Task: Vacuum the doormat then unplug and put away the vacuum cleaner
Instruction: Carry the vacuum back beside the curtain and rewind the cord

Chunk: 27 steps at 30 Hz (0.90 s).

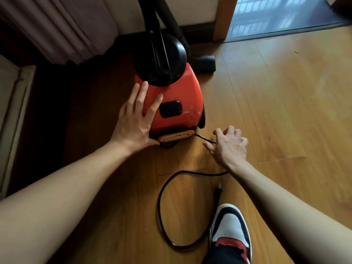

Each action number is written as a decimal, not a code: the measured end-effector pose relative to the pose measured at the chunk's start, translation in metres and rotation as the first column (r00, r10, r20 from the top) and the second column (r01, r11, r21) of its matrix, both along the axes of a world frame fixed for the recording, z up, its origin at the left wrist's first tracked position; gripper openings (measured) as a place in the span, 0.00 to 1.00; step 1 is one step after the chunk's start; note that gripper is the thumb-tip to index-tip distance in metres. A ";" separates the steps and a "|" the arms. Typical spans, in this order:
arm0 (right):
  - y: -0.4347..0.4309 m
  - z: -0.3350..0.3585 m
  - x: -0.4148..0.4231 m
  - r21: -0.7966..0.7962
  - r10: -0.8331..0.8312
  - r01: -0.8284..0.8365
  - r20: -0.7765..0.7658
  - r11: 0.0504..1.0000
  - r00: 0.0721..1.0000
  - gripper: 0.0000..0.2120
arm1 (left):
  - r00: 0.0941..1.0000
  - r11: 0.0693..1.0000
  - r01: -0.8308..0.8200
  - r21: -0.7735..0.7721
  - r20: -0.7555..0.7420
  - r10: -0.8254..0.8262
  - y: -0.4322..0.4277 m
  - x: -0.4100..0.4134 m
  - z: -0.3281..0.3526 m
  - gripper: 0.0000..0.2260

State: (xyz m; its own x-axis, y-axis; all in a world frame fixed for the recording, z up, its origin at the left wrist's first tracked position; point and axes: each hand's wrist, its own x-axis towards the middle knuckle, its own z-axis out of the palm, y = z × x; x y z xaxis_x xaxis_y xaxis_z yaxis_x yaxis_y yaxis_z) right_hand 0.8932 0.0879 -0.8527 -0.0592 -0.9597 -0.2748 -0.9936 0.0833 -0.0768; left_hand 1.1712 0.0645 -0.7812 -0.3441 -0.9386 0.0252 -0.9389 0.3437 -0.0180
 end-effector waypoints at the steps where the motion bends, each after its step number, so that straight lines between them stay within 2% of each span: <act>1: 0.000 -0.003 0.006 -0.043 0.058 -0.057 0.007 0.997 0.998 0.24 | 1.000 1.000 0.002 0.001 0.002 -0.002 0.000 0.000 0.000 0.64; 3: 0.001 -0.007 0.017 -0.095 0.119 -0.112 0.073 0.989 0.990 0.23 | 1.000 1.000 0.001 -0.001 0.008 -0.001 0.000 0.001 0.000 0.63; 8: -0.003 -0.012 0.030 -0.110 0.074 -0.037 0.360 0.993 0.930 0.12 | 1.000 1.000 0.001 0.002 0.008 -0.001 0.000 0.000 0.000 0.62; 10: -0.006 -0.016 0.030 -0.075 0.041 -0.007 0.469 0.997 0.882 0.08 | 1.000 1.000 0.003 -0.001 0.000 -0.003 0.000 0.001 -0.001 0.61; 13: -0.011 -0.018 0.029 0.045 -0.070 0.054 0.596 0.998 0.800 0.10 | 1.000 1.000 0.011 0.003 -0.002 -0.011 0.000 0.001 0.000 0.61; 15: -0.015 -0.016 0.024 0.128 -0.206 0.164 0.693 0.978 0.691 0.11 | 1.000 1.000 0.017 0.006 0.001 -0.017 0.000 0.001 0.001 0.62; 17: -0.016 -0.008 0.016 0.228 -0.348 0.281 0.772 0.932 0.531 0.12 | 1.000 1.000 0.022 0.008 -0.002 -0.022 -0.001 0.002 0.001 0.62; 20: -0.010 0.013 0.007 0.377 -0.444 0.271 0.857 0.886 0.262 0.12 | 0.999 0.999 0.031 0.008 -0.013 -0.031 -0.002 0.003 0.002 0.61; 23: -0.004 0.037 0.010 0.462 -0.469 0.228 0.883 0.857 -0.027 0.11 | 0.999 0.999 0.050 0.019 -0.011 -0.050 -0.003 0.008 0.006 0.62; 25: -0.001 0.052 0.018 0.491 -0.476 0.190 0.871 0.850 -0.124 0.14 | 0.997 0.997 0.069 0.022 -0.017 -0.069 -0.003 0.011 0.010 0.60; 27: 0.004 0.065 0.028 0.488 -0.472 0.158 0.872 0.858 -0.132 0.16 | 0.997 0.997 0.070 0.024 -0.043 -0.069 -0.003 0.012 0.013 0.57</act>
